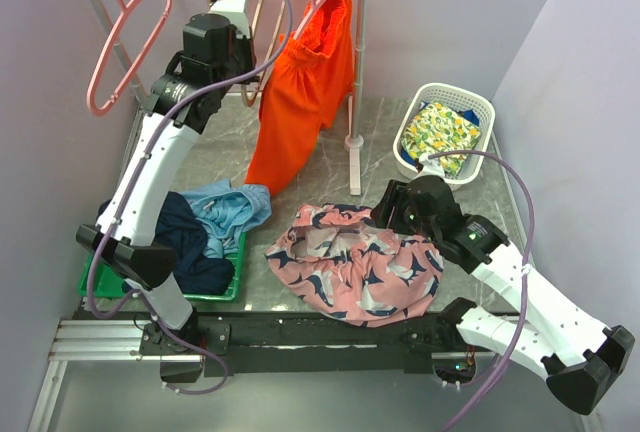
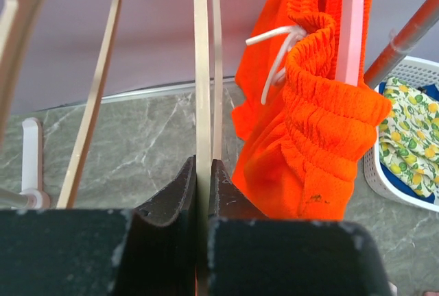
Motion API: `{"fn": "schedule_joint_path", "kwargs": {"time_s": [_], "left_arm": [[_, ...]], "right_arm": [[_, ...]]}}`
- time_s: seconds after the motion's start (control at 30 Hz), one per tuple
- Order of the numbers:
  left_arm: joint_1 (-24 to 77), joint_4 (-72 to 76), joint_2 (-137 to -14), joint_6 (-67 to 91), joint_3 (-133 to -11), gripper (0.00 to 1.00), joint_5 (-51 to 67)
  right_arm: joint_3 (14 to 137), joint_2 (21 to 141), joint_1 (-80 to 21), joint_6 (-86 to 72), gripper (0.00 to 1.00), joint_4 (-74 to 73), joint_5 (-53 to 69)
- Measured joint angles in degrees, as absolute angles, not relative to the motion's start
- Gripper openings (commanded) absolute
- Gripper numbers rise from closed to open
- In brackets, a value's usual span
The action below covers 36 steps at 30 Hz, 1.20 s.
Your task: Place the shorts on the hanger
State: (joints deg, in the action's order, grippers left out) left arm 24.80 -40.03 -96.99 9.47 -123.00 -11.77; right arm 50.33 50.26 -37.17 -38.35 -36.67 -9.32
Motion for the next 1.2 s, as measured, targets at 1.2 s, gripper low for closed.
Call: {"fn": "schedule_joint_path", "kwargs": {"time_s": [1.2], "left_arm": [[25.98,-38.85,-66.41,11.92,-96.09,0.01,-12.73]], "right_arm": [[50.35,51.05,-37.91,-38.28,0.63,-36.67,-10.17]]}}
